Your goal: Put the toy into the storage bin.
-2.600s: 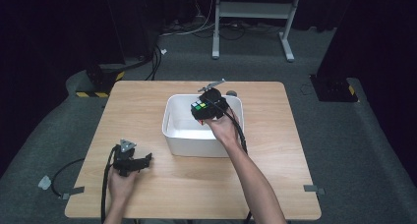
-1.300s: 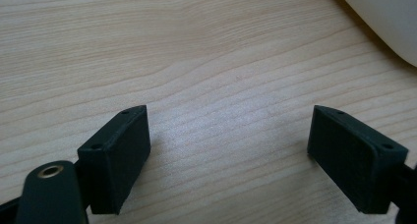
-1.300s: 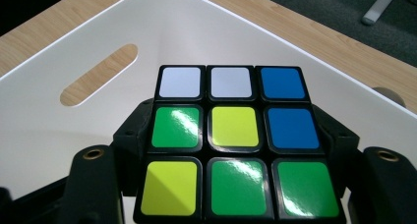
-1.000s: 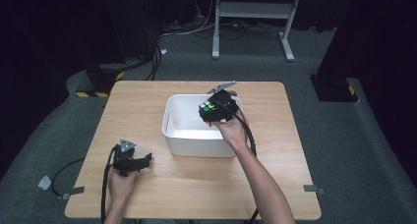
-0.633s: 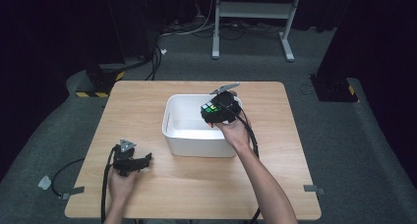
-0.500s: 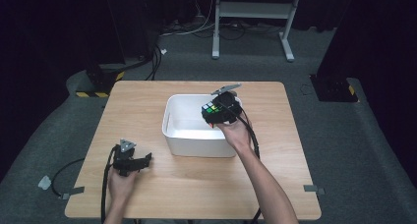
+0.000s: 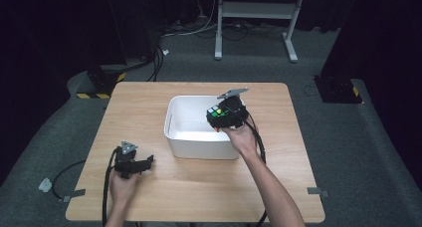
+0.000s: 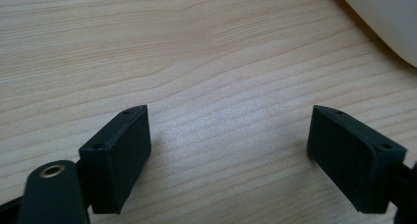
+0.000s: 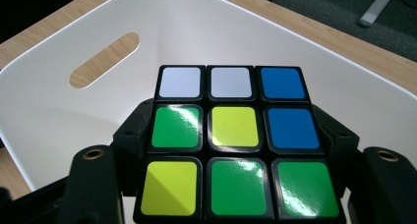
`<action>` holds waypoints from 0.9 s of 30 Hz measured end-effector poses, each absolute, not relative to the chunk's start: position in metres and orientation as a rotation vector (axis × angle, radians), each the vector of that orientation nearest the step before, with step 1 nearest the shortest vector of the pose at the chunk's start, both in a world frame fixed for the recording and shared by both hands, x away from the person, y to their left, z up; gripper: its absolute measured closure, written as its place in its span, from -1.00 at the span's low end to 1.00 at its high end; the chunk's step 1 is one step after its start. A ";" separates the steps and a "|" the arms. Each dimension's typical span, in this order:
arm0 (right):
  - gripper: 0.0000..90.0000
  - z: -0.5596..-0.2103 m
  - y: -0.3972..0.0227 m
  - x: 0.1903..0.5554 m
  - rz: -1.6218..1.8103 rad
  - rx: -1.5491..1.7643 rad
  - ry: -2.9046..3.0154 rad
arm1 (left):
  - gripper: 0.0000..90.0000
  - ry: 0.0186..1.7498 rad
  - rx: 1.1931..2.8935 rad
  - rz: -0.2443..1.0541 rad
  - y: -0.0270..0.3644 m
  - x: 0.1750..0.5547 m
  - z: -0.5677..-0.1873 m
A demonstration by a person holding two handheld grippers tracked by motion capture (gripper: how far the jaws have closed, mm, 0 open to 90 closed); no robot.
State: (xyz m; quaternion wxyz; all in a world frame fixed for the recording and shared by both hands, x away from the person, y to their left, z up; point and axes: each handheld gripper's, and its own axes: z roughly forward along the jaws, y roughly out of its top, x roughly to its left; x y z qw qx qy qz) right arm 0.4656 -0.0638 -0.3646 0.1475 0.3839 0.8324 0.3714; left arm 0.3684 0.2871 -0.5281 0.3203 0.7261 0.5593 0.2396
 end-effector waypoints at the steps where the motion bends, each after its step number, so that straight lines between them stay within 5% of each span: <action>1: -0.25 -0.365 -0.064 0.465 1.071 1.104 2.392 | -0.62 1.470 1.908 0.629 0.287 0.368 -0.528; 27: -0.25 -0.374 -0.084 0.443 1.084 1.122 2.363 | -0.62 1.470 1.908 0.629 0.287 0.369 -0.528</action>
